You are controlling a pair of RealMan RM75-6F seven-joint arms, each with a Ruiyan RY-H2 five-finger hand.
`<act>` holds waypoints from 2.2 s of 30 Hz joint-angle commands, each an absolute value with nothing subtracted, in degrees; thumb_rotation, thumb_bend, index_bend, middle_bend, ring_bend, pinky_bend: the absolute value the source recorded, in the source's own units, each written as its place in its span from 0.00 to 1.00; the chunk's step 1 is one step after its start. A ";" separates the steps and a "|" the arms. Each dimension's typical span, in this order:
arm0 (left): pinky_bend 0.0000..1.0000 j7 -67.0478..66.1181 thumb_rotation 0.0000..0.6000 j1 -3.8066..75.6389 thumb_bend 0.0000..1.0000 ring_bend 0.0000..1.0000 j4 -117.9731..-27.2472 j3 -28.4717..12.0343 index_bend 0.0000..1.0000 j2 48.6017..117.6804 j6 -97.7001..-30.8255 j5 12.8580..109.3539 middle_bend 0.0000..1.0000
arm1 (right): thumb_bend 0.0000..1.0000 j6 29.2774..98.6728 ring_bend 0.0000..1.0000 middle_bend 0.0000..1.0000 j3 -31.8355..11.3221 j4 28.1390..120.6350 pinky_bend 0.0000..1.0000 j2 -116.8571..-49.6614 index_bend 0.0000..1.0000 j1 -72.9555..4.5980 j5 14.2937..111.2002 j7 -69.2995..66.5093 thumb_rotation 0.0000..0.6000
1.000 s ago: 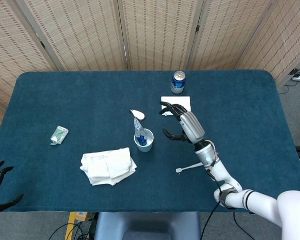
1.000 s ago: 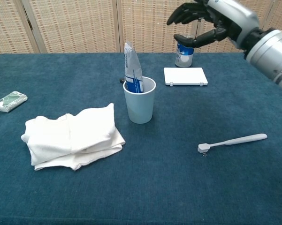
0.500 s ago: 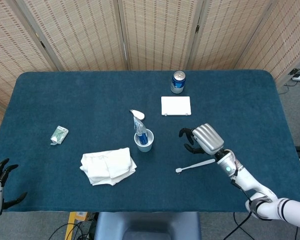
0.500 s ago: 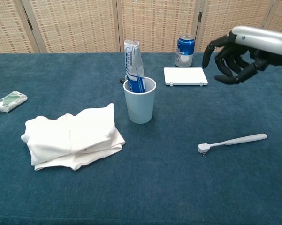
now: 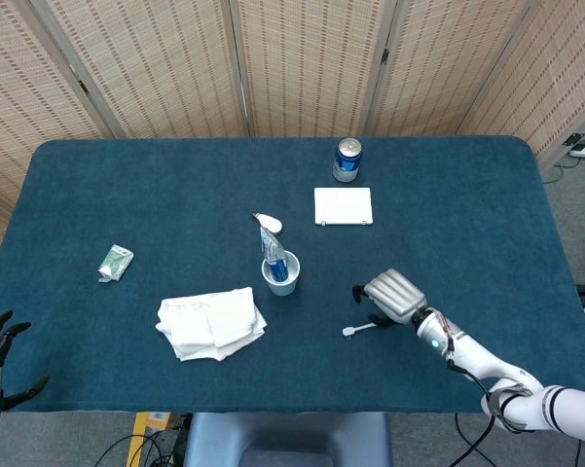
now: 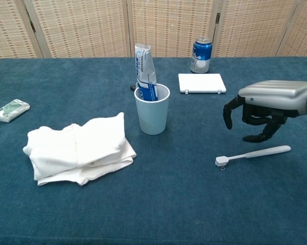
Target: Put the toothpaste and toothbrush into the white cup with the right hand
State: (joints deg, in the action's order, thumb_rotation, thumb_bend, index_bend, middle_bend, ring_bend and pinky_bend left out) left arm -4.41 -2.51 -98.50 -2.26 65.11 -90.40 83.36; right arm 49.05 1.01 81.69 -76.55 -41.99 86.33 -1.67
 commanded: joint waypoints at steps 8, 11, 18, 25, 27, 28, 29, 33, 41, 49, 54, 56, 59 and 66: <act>0.14 -4.28 1.00 -2.93 0.20 0.04 -98.41 -2.08 0.23 65.10 -90.75 83.15 0.10 | 0.21 49.91 1.00 0.94 3.26 81.57 1.00 -75.91 0.51 -39.23 86.00 -0.95 1.00; 0.14 -4.46 1.00 -2.87 0.20 0.04 -98.40 -2.00 0.23 65.17 -90.59 83.22 0.10 | 0.21 49.89 1.00 0.94 3.45 80.39 1.00 -76.90 0.51 -38.75 85.93 -0.87 1.00; 0.14 -4.44 1.00 -2.84 0.20 0.04 -98.54 -2.09 0.23 65.10 -90.72 83.37 0.10 | 0.21 49.66 1.00 0.94 2.82 77.30 1.00 -79.99 0.51 -38.69 86.01 -0.91 1.00; 0.14 -4.24 1.00 -3.07 0.20 0.04 -98.29 -1.92 0.23 65.11 -90.61 83.02 0.10 | 0.21 48.28 1.00 0.94 2.79 76.37 1.00 -80.90 0.51 -39.08 85.88 0.19 1.00; 0.14 -4.16 1.00 -3.11 0.20 0.04 -98.19 -1.91 0.23 65.17 -90.61 82.97 0.10 | 0.21 48.05 1.00 0.94 2.73 76.26 1.00 -80.96 0.52 -39.09 85.73 0.39 1.00; 0.14 -4.14 1.00 -3.11 0.20 0.04 -98.14 -1.92 0.23 65.21 -90.62 82.97 0.10 | 0.21 48.04 1.00 0.94 2.69 76.23 1.00 -80.99 0.51 -39.08 85.69 0.47 1.00; 0.14 -4.12 1.00 -3.11 0.20 0.04 -98.09 -1.93 0.23 65.26 -90.61 82.96 0.10 | 0.21 48.02 1.00 0.94 2.66 76.19 1.00 -81.04 0.52 -39.06 85.68 0.52 1.00; 0.14 -4.08 1.00 -3.04 0.20 0.04 -97.91 -1.96 0.23 65.37 -90.47 82.92 0.10 | 0.25 47.65 1.00 0.94 2.62 76.00 1.00 -81.23 0.51 -39.10 85.57 0.82 1.00; 0.14 -3.91 1.00 -3.18 0.20 0.04 -97.63 -1.92 0.23 65.40 -90.43 82.70 0.10 | 0.27 47.30 1.00 0.94 2.52 75.63 1.00 -81.75 0.51 -39.12 85.54 1.05 1.00; 0.14 -3.71 1.00 -3.30 0.20 0.04 -97.33 -1.88 0.23 65.54 -90.50 82.71 0.10 | 0.30 48.05 1.00 0.94 2.24 75.25 1.00 -82.03 0.54 -38.92 85.91 0.58 1.00; 0.14 -3.75 1.00 -3.27 0.20 0.04 -97.38 -1.97 0.23 65.52 -90.56 82.79 0.10 | 0.30 49.29 1.00 0.95 1.62 75.47 1.00 -81.63 0.58 -38.64 86.02 -0.61 1.00; 0.14 -3.85 1.00 -3.22 0.20 0.04 -97.47 -1.98 0.23 65.46 -90.51 82.83 0.10 | 0.30 50.39 1.00 0.95 0.98 75.86 1.00 -81.35 0.59 -38.50 86.13 -1.62 1.00; 0.14 -4.00 1.00 -3.17 0.20 0.04 -97.71 -2.02 0.23 65.36 -90.55 82.93 0.10 | 0.30 52.92 1.00 0.95 -0.32 76.46 1.00 -81.15 0.62 -38.29 86.69 -3.85 1.00; 0.14 -4.38 1.00 -3.15 0.20 0.04 -98.25 -2.08 0.23 65.10 -90.63 82.97 0.10 | 0.30 56.45 1.00 0.95 -4.17 78.94 1.00 -80.66 0.66 -38.95 86.60 -10.65 1.00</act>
